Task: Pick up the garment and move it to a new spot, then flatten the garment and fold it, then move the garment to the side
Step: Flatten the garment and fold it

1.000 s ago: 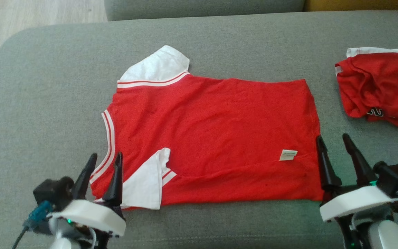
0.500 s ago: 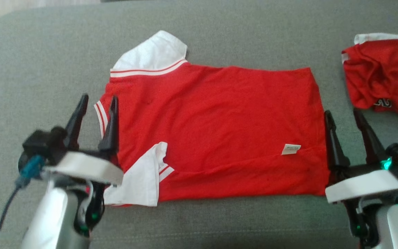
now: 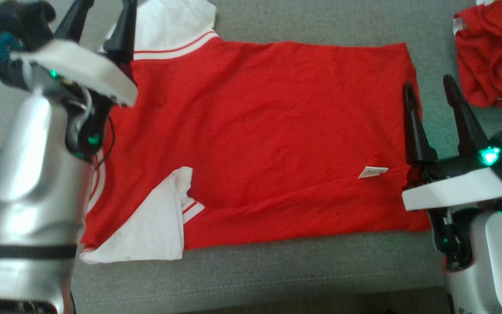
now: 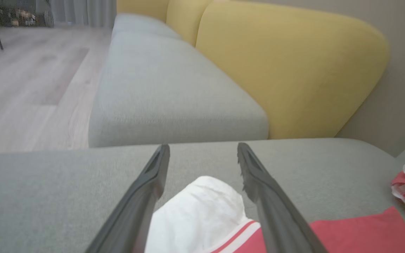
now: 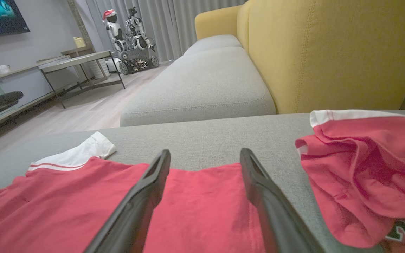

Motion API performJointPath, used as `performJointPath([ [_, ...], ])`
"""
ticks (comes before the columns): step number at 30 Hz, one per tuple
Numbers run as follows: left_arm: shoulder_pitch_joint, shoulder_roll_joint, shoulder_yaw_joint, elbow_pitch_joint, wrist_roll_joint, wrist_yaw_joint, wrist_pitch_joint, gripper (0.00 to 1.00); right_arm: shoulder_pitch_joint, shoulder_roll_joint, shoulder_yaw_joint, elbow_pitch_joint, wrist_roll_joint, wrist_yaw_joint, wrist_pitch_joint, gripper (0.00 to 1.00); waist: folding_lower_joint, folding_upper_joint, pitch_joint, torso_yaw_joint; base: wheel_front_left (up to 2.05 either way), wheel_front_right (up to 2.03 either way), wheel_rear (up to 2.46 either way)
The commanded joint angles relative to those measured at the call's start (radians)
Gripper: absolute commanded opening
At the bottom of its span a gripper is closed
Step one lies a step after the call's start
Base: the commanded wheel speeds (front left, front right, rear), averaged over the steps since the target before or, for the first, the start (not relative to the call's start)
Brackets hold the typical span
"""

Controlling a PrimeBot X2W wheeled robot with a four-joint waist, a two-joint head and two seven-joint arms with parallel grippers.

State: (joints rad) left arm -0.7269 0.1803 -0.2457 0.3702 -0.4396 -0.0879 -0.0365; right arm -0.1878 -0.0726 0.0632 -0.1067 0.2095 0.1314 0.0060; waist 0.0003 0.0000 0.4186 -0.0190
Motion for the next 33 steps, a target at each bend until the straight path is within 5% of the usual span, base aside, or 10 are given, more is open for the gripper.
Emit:
performJointPath([
  [1,-0.076,0.034,0.029,0.037,-0.024,-0.015,0.019,1.0,-0.033,0.001,0.034,-0.028,-0.005,-0.001,-0.011,1.0,-0.0003,0.0,0.052,-0.033,0.0,0.0,0.0],
  [11,-0.228,0.086,-0.02,0.377,-0.114,-0.041,0.151,1.0,-0.08,0.009,0.064,0.015,0.006,-0.001,-0.04,1.0,-0.0003,0.0,0.104,-0.065,0.0,0.0,0.0],
  [21,-0.248,0.099,-0.121,0.514,-0.171,-0.043,0.235,1.0,-0.098,0.013,0.056,0.048,0.015,-0.001,-0.052,1.0,-0.0003,0.0,0.101,-0.06,0.0,0.0,0.0],
  [22,-0.247,0.097,-0.138,0.519,-0.177,-0.043,0.248,0.96,-0.101,0.012,0.054,0.049,0.016,-0.001,-0.052,1.0,-0.0003,0.0,0.099,-0.06,0.0,0.0,0.0],
  [24,-0.249,0.098,-0.169,0.52,-0.18,-0.043,0.251,0.0,-0.107,0.008,0.049,0.05,0.017,-0.001,-0.049,1.0,-0.0003,0.0,0.096,-0.056,0.0,0.0,0.0],
  [33,-0.276,0.097,-0.217,0.541,-0.178,-0.043,0.096,0.0,-0.164,-0.036,0.017,0.091,0.038,-0.001,-0.035,1.0,-0.0003,0.0,0.065,-0.033,0.0,0.0,0.0],
])
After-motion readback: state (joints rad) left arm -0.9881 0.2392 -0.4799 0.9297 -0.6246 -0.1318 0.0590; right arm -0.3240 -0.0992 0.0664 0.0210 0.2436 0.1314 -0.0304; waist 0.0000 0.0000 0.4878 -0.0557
